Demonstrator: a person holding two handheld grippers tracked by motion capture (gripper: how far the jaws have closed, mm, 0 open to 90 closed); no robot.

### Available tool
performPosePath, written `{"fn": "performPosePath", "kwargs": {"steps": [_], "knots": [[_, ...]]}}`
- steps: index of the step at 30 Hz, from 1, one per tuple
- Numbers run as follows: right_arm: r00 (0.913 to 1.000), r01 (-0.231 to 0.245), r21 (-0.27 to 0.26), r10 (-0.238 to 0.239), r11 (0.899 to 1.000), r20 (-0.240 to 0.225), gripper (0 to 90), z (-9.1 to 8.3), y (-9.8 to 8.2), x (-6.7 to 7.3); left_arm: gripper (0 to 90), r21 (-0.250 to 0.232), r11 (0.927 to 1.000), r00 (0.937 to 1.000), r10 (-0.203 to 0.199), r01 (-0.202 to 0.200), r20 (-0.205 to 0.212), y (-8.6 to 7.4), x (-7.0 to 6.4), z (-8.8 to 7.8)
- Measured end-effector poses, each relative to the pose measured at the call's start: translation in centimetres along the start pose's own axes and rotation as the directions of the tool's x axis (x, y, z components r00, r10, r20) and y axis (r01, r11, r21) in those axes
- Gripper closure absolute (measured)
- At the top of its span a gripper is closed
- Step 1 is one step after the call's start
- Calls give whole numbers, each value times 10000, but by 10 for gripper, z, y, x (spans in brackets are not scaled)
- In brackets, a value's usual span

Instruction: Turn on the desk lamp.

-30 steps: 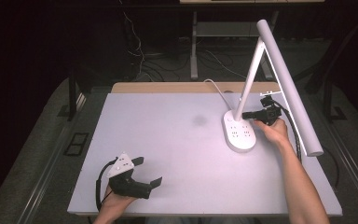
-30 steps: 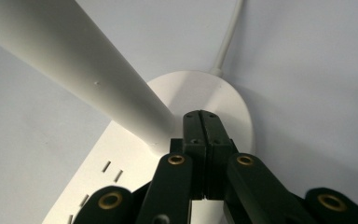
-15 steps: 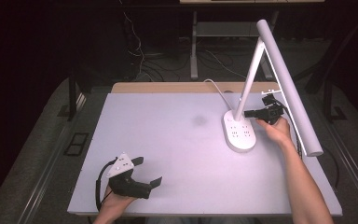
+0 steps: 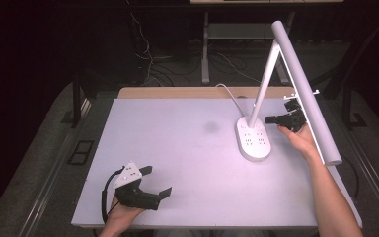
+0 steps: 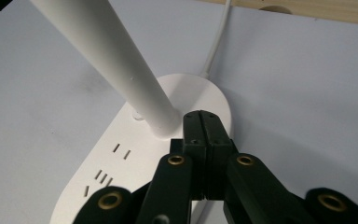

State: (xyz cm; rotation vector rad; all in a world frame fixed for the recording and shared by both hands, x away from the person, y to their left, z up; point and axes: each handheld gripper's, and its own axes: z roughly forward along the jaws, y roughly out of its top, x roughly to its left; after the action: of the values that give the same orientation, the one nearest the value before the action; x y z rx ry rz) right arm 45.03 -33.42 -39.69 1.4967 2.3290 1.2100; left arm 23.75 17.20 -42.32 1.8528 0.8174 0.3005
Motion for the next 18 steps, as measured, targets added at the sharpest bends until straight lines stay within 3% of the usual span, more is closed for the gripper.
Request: {"fn": "performPosePath", "kwargs": {"steps": [9, 18], "knots": [[9996, 253, -283, -255, 9993, -72, 895, -20, -7, 9, 0, 15, 10000, 10000, 50, -50, 33, 0, -1, 0], [9996, 65, -608, -81, 9981, -257, 592, -39, -19, 22, 0, 8, 10000, 10000, 15, -15, 26, 1, -1, 1]]}}
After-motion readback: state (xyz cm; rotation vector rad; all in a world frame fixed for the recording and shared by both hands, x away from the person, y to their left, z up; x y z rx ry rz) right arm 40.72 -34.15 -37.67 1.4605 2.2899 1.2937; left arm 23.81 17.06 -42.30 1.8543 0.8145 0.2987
